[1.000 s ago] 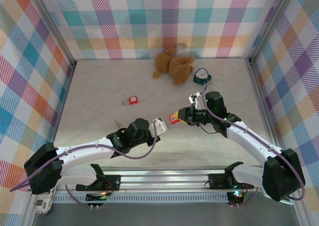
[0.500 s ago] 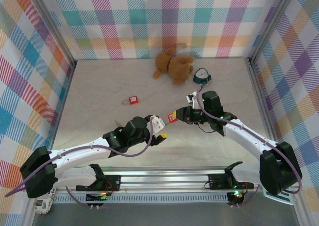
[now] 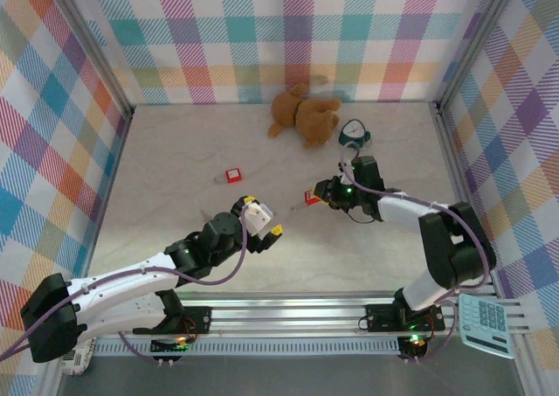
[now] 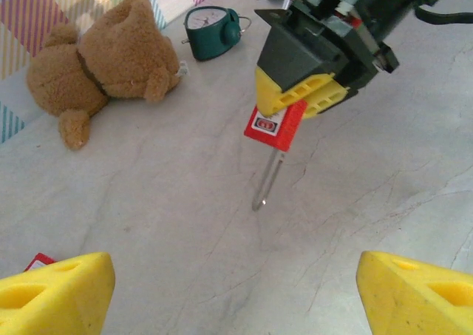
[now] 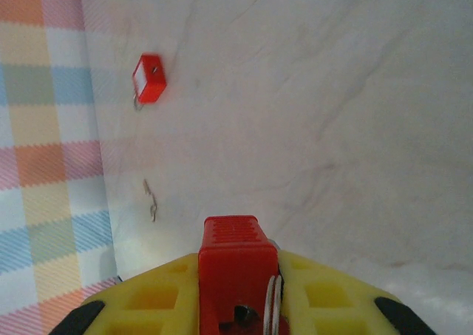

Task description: Unlock with the key

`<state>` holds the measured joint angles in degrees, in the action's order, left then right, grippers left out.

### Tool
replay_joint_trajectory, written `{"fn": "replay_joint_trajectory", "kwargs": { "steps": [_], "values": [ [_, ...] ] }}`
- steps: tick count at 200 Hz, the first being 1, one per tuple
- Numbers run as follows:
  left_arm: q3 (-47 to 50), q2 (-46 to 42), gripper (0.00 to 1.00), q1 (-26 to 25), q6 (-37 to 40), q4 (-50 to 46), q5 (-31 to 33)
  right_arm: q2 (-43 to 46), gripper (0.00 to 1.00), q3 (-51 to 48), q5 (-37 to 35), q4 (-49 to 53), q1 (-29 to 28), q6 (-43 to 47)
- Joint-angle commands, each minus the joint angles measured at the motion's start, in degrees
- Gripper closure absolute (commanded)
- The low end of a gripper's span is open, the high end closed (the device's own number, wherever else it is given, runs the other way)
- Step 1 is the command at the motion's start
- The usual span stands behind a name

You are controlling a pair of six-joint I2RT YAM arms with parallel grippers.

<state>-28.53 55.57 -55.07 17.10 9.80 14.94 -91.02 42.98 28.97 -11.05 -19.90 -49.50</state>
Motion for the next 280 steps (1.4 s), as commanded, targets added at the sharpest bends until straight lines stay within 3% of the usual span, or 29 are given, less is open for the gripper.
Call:
{"fn": "replay_joint_trajectory", "kwargs": {
  "steps": [1, 92, 176, 201, 230, 280],
  "values": [
    [-0.3, 0.7, 0.16, -0.1, -1.1, 1.3, -0.1, -3.6, 0.88, 3.2, 1.6, -5.0, 2.1, -3.3],
    [-2.8, 2.1, 0.16, -0.1, -1.5, -0.8, -1.9, -13.6, 0.88, 3.9, 2.5, -10.2, 8.9, -3.3],
    [-2.6, 3.3, 0.16, -0.1, -0.9, 0.7, -2.1, -18.4, 0.85, 6.0, 2.7, -11.9, 9.9, -0.4],
    [-2.5, 3.8, 0.16, -0.1, -0.9, 1.1, -2.4, -19.6, 0.85, 5.5, 4.3, -14.4, 10.3, -3.4],
    [-1.8, 4.5, 0.16, -0.1, -0.9, 2.3, -2.9, -16.4, 0.86, 2.7, 6.8, -18.8, 10.0, -8.2],
    [-1.4, 9.3, 0.17, -0.1, -0.7, 5.9, -4.5, -2.5, 0.86, -4.5, 4.8, -12.6, 7.4, -11.5]
  ]
}}
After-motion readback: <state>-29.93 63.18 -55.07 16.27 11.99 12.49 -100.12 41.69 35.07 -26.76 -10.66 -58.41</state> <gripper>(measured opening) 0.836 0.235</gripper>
